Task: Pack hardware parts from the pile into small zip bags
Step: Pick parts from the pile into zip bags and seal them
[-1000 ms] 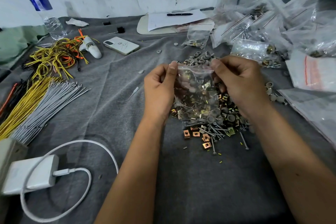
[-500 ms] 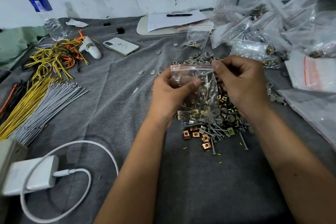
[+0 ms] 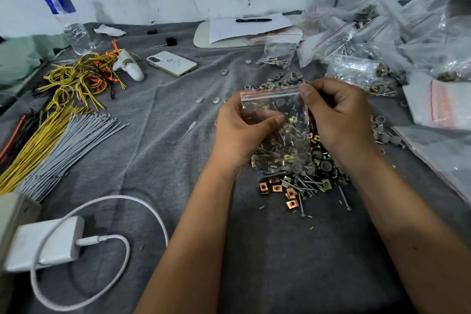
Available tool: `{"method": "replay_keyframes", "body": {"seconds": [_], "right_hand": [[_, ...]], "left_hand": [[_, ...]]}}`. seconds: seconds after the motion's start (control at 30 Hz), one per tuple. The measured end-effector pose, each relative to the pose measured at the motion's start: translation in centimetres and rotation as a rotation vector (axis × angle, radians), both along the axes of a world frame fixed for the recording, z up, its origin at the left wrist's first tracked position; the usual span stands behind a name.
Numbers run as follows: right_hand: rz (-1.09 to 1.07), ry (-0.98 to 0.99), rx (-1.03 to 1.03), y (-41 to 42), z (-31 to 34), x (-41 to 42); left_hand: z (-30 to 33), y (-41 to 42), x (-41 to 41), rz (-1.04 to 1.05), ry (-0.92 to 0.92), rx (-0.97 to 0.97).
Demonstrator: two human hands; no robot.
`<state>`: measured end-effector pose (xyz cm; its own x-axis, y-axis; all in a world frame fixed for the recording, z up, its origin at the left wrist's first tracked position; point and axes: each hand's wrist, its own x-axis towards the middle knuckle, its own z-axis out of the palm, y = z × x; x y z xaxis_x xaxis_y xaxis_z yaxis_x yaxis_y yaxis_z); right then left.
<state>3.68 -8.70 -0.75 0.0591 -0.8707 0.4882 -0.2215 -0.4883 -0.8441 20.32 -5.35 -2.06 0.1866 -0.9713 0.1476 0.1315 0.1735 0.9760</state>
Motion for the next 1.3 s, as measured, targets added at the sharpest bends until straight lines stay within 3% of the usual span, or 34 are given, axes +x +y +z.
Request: {"method": "replay_keyframes", "body": {"seconds": [0.1,0.23,0.33,0.83,1.3], "right_hand": [[-0.058,0.044,-0.062,-0.1,-0.1,-0.2],[-0.066,0.261,-0.260,0.2,-0.3,0.1],[-0.027,0.393,-0.357,0.1,-0.4,0.5],[0.024,0.356,-0.344,-0.1,-0.4,0.0],[0.074,0.393,-0.284,-0.1,-0.4,0.0]], "left_hand": [[0.2,0.1,-0.1,0.135,-0.076,-0.027],[0.3,0.3,0.4,0.353,-0.533,-0.227],[0.1,0.1,0.4,0.352,-0.710,-0.326],[-0.2,-0.2,0.3,0.219,-0.797,-0.287],[-0.9,-0.8,0.3,0.218,-0.819,-0.330]]}}
